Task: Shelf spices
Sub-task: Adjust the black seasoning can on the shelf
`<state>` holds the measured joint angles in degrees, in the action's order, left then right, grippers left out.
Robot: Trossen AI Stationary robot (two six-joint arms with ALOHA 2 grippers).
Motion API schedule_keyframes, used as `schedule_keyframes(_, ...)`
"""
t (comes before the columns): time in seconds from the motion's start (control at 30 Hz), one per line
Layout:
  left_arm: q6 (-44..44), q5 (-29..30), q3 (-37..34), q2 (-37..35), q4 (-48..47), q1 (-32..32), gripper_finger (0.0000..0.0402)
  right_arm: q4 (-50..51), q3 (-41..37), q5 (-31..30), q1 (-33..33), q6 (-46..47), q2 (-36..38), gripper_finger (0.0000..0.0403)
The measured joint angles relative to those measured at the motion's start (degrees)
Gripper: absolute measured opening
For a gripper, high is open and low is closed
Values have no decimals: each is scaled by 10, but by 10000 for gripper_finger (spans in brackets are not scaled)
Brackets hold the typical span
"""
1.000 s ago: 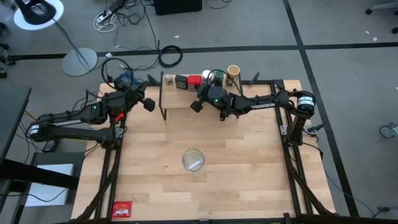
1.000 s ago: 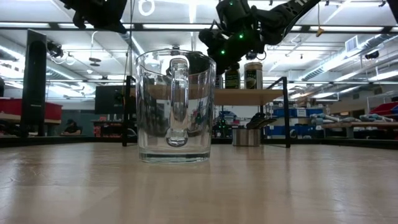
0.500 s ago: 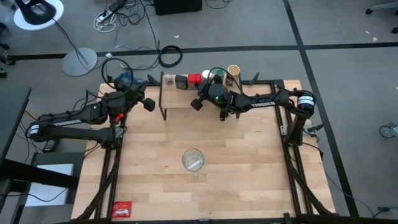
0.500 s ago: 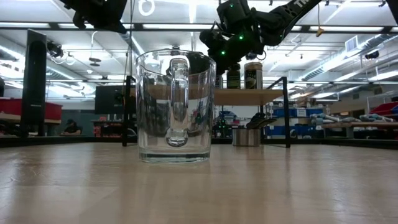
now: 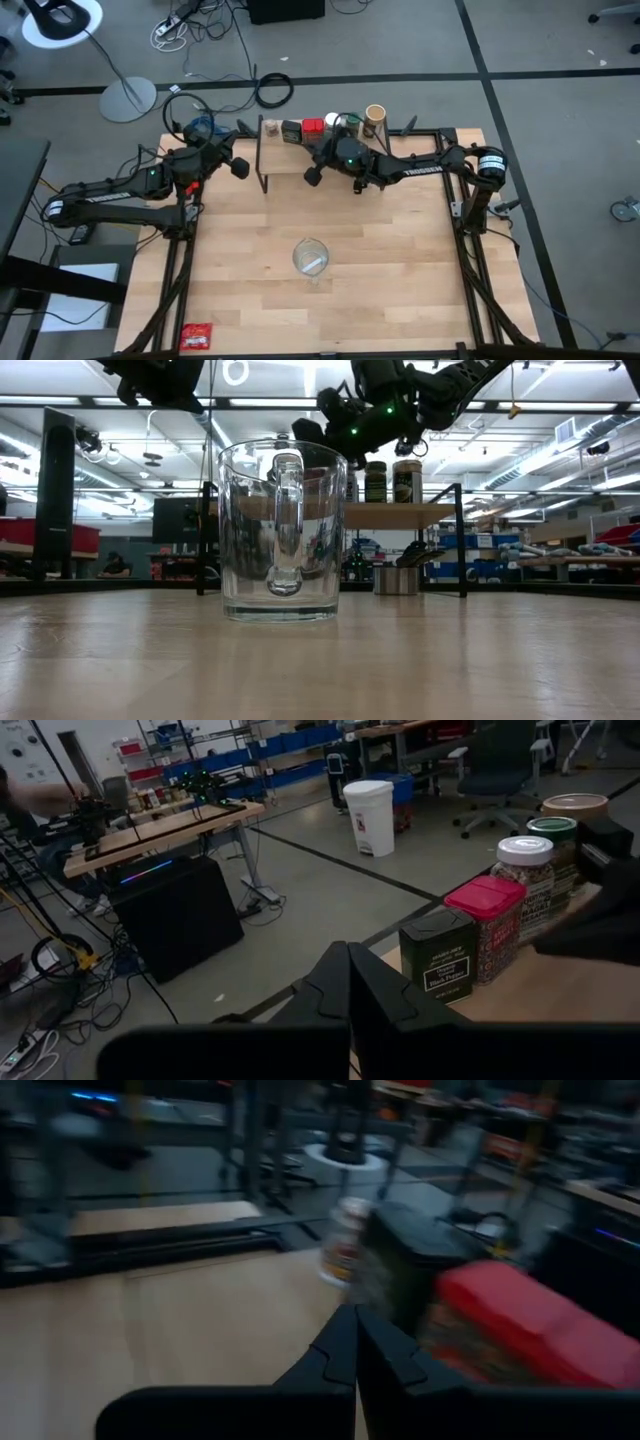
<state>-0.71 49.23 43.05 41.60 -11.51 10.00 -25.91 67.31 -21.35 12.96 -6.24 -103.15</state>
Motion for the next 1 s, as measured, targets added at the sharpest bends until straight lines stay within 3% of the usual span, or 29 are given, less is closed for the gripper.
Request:
schedule_keyframes(0.13, 7, 0, 0, 0, 0, 0, 1, -18, 0, 85, -7, -8, 0, 0)
schedule_keyframes(0.27, 9, 0, 0, 0, 0, 0, 1, -61, 1, 226, -9, -15, 0, 0)
schedule_keyframes(0.33, 9, 0, 0, 0, 0, 0, 1, -70, 10, 253, -9, -10, 0, 0)
schedule_keyframes(0.47, 9, -13, 0, 0, 0, 0, 1, -9, 48, 175, -5, -17, -3, 0)
schedule_keyframes(0.67, 10, -26, 0, 0, -3, 0, 1, 88, 117, 173, 14, -11, -48, 0)
schedule_keyframes(1.0, 9, -30, -2, 0, -19, 0, 1, 101, 143, 69, 14, -1, -83, 0)
